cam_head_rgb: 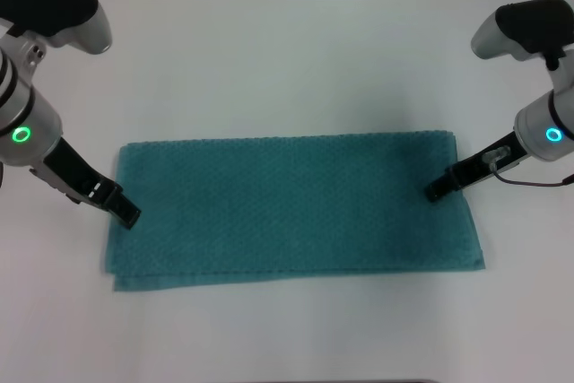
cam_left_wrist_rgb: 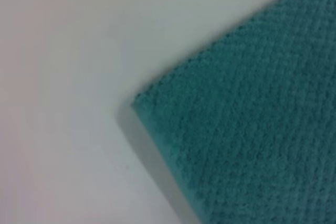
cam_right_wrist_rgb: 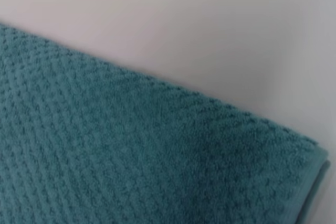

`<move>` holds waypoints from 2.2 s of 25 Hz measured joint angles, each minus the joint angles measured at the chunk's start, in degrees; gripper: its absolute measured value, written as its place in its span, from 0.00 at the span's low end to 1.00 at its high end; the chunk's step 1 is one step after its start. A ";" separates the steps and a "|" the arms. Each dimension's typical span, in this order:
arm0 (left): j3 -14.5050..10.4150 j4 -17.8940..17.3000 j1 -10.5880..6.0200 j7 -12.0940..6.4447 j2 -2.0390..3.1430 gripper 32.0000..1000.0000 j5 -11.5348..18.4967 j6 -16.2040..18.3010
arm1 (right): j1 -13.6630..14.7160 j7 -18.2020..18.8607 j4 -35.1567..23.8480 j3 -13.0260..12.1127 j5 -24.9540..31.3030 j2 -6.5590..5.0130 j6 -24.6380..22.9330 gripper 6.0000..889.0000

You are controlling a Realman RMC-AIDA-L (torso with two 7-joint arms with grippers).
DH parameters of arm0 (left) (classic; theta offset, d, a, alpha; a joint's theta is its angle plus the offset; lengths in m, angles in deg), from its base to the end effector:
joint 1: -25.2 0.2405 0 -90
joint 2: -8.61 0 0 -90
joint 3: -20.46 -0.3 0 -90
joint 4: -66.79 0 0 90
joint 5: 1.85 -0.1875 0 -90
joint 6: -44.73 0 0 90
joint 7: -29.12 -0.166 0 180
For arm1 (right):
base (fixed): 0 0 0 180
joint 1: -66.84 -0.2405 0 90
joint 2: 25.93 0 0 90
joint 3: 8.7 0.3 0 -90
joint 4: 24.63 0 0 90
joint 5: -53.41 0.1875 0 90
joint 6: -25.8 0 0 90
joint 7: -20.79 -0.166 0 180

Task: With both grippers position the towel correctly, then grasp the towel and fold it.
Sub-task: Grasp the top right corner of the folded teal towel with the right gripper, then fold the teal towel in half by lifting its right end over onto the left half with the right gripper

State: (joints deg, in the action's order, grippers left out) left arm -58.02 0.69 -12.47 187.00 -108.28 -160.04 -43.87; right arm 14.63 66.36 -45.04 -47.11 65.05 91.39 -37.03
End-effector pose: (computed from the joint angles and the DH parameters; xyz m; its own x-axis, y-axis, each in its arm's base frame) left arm -0.2774 0.3693 -0.0278 0.4811 0.8435 -0.2389 0.6228 -0.5207 -0.5839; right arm 0.3133 0.3978 -0.0805 0.4478 -0.8890 0.0957 -0.7818 -0.4413 -0.4405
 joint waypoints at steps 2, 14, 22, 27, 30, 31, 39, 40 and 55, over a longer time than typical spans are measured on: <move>0.00 0.01 -0.01 -0.13 0.00 0.87 0.62 0.01 | 0.00 0.01 0.01 0.00 -0.02 0.01 0.00 0.60; 0.00 0.01 -0.03 -0.29 0.06 0.87 1.07 0.01 | 0.00 0.30 0.04 -0.10 -0.06 0.13 -0.23 0.50; 0.00 0.02 -0.03 -0.29 0.10 0.87 1.04 0.01 | -0.04 0.80 0.02 0.03 0.18 0.11 -0.59 0.20; 0.00 0.01 0.13 -0.29 0.09 0.87 1.03 0.16 | -0.06 1.65 -0.25 0.62 0.42 -0.01 -0.99 0.15; 0.00 0.02 0.25 -0.29 0.09 0.87 1.03 0.18 | 0.01 2.20 -0.51 1.20 1.95 -0.42 -2.05 0.14; 0.00 0.01 0.27 -0.29 0.09 0.87 1.03 0.18 | 0.12 2.36 -0.54 1.33 2.73 -0.53 -2.48 0.14; 0.00 0.01 0.32 -0.29 0.15 0.87 1.04 0.18 | 0.51 1.99 -1.09 1.32 3.36 -2.75 -2.92 0.12; 0.00 0.02 0.32 -0.29 0.16 0.87 1.04 0.18 | 0.57 1.86 -1.41 1.32 3.31 -3.00 -2.93 0.12; 0.00 0.01 0.41 -0.29 0.37 0.87 0.82 0.03 | 3.32 -1.37 -2.15 1.11 2.69 -9.42 -4.44 0.11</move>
State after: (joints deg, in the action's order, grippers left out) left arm -58.02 0.70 -12.06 186.71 -107.91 -159.22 -43.84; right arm 17.95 64.99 -47.19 -45.99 67.75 81.97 -41.47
